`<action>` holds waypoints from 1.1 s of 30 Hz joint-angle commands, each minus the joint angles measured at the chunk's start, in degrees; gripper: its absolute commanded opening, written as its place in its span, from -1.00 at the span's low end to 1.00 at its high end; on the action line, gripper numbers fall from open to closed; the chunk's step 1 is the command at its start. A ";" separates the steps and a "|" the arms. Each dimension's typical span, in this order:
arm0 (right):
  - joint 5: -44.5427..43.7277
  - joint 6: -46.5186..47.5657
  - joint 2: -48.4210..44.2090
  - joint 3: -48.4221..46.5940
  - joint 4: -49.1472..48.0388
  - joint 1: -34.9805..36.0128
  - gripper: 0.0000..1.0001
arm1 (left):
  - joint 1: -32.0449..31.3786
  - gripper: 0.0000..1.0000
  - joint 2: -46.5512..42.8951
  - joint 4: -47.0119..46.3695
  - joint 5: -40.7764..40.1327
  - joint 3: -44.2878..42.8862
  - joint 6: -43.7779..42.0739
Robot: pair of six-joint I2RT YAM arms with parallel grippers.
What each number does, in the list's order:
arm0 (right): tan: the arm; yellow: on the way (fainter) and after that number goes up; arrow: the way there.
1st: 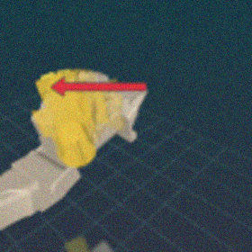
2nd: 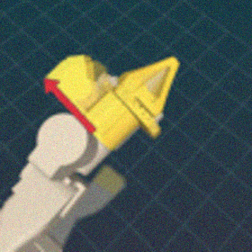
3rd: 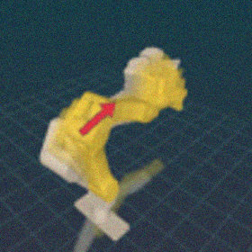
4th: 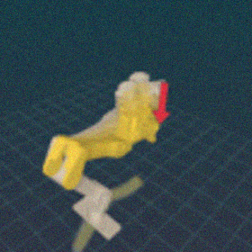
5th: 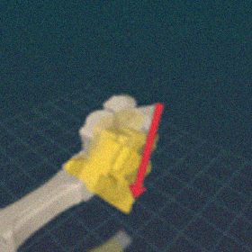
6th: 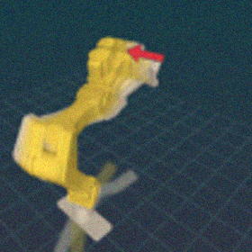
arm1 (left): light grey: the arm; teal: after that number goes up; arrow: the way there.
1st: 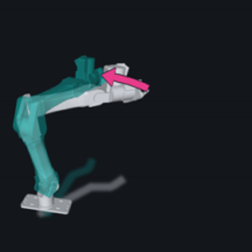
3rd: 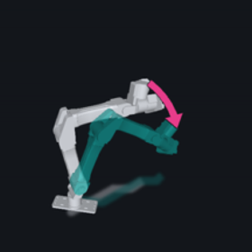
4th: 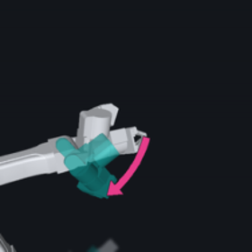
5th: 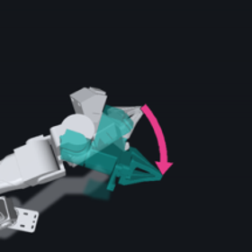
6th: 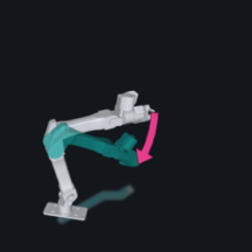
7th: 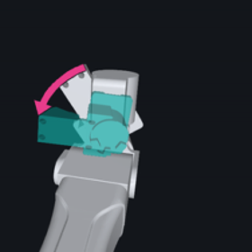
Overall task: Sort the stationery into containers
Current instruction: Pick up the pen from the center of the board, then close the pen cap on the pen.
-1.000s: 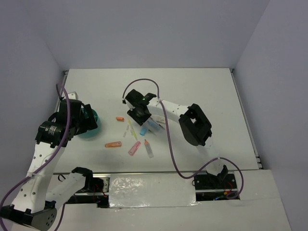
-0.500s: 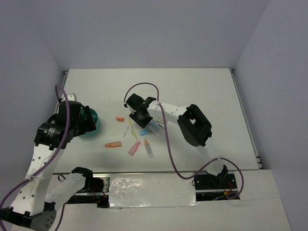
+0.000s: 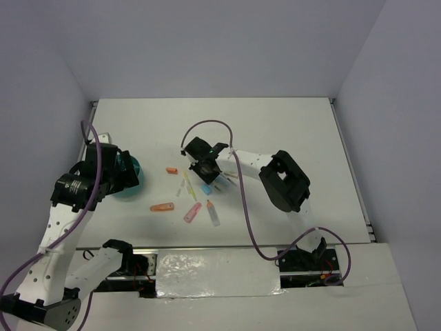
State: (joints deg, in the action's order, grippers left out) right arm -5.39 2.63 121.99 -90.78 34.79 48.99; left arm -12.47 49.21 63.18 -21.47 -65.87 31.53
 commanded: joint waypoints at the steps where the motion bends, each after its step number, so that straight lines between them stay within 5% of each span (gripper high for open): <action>1: 1.52 -1.57 -2.63 2.80 -0.16 0.40 -1.00 | -0.19 0.99 0.62 -2.09 2.83 -0.93 0.02; 9: -5.06 -5.88 -11.51 -8.69 5.63 0.14 -1.00 | -0.45 0.99 3.69 -11.75 14.17 6.18 -0.50; 15: -13.06 -11.49 -21.51 -16.97 16.18 -0.04 -1.00 | -6.15 0.87 11.50 -20.53 14.55 12.25 1.51; 18: -14.04 -15.36 -28.62 -14.43 19.53 0.05 -1.00 | -11.51 0.80 17.03 -22.39 9.89 12.08 3.62; 23: -11.32 -19.85 -39.62 -3.63 18.30 0.05 -1.00 | -16.53 0.35 26.01 -27.49 6.98 11.02 3.63; 33: -8.42 -22.94 -49.22 4.29 18.48 0.05 -1.00 | -17.06 0.19 40.17 -34.17 9.25 9.09 -2.69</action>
State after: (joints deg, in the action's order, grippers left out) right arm -15.07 -18.68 75.85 -87.13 53.04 48.93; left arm -29.34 88.07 32.47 -12.93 -54.98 31.57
